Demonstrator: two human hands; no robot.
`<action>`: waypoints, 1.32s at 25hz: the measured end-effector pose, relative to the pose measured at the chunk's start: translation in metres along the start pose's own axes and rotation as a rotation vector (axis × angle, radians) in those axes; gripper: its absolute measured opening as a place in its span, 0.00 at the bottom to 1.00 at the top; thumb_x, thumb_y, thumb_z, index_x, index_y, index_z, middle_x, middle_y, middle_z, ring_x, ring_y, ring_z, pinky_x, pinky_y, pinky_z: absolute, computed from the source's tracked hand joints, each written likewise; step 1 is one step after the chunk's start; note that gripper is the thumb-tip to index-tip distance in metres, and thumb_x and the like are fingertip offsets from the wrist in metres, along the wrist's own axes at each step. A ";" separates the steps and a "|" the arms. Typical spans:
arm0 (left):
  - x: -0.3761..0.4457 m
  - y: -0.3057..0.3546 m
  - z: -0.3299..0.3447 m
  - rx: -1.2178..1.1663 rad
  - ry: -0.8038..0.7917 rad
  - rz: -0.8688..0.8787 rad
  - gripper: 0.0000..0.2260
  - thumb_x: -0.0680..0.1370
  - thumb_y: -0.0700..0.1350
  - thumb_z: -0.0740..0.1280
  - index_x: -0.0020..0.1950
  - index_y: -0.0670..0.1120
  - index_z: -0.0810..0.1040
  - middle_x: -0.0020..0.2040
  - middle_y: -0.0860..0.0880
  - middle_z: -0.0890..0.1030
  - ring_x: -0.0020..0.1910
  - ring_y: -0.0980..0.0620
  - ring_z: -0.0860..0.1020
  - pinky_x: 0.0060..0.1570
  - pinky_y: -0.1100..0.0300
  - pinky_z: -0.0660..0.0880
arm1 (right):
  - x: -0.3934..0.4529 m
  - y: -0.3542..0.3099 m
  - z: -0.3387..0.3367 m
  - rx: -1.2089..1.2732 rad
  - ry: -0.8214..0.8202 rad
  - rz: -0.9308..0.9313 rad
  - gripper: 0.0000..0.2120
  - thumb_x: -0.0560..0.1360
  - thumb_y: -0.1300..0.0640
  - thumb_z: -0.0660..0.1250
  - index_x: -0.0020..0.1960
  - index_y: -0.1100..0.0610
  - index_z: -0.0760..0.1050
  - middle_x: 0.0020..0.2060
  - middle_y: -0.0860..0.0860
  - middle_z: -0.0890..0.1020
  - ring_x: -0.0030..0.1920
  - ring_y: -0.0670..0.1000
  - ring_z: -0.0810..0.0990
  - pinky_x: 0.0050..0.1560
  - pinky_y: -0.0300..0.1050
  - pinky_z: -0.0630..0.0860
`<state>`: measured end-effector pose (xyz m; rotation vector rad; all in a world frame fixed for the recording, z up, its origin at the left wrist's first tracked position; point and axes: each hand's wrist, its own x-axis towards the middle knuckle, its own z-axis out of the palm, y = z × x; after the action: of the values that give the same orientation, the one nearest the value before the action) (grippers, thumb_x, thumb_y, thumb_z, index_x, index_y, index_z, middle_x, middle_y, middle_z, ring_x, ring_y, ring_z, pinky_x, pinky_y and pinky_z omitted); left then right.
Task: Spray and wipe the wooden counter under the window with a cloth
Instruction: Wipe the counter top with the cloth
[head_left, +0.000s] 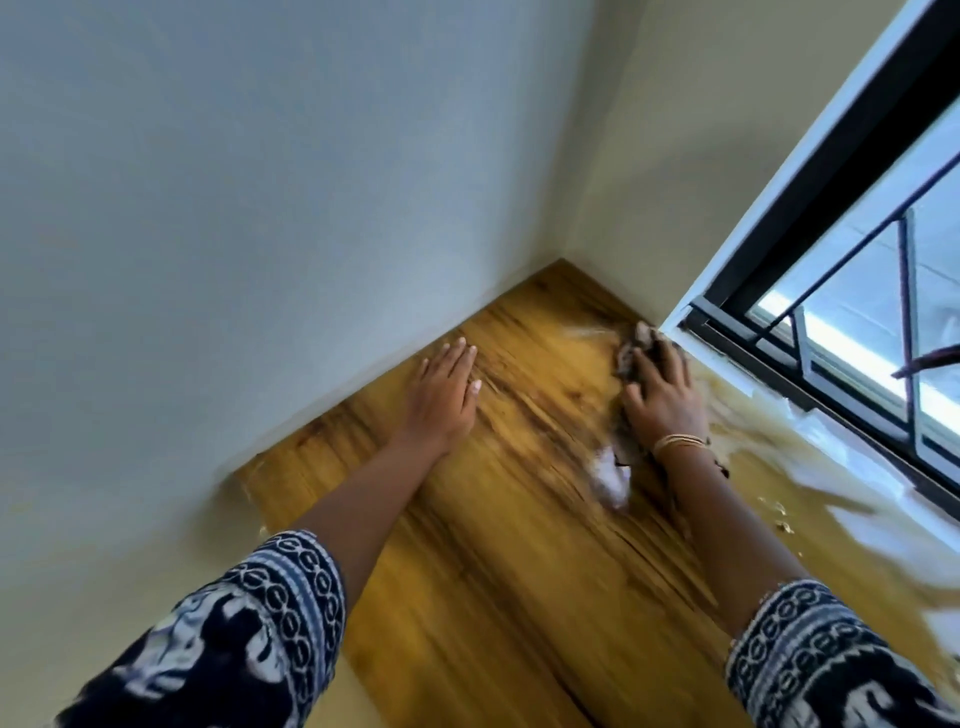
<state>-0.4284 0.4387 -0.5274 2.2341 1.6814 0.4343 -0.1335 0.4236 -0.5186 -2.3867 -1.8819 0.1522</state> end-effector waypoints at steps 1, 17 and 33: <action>0.005 0.000 0.005 0.037 -0.006 -0.021 0.24 0.83 0.49 0.52 0.78 0.46 0.55 0.79 0.48 0.55 0.78 0.50 0.52 0.76 0.51 0.47 | -0.001 0.015 -0.002 0.044 0.018 0.098 0.26 0.80 0.45 0.52 0.78 0.48 0.59 0.80 0.52 0.51 0.79 0.58 0.48 0.76 0.62 0.56; 0.013 -0.012 0.024 0.151 0.064 -0.040 0.25 0.81 0.50 0.49 0.79 0.49 0.53 0.79 0.51 0.54 0.78 0.53 0.50 0.76 0.52 0.48 | 0.096 -0.042 0.007 0.074 0.026 -0.054 0.27 0.80 0.48 0.54 0.78 0.50 0.60 0.79 0.54 0.54 0.74 0.62 0.61 0.75 0.54 0.57; 0.011 -0.011 0.022 0.171 0.069 -0.038 0.25 0.82 0.50 0.48 0.79 0.49 0.53 0.79 0.52 0.53 0.78 0.54 0.50 0.76 0.54 0.47 | 0.150 -0.112 0.014 -0.050 0.037 -0.045 0.25 0.76 0.47 0.56 0.72 0.53 0.69 0.71 0.56 0.67 0.67 0.63 0.65 0.64 0.54 0.66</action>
<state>-0.4261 0.4511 -0.5510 2.3259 1.8569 0.3754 -0.2080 0.5959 -0.5196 -2.3594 -1.9439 0.0571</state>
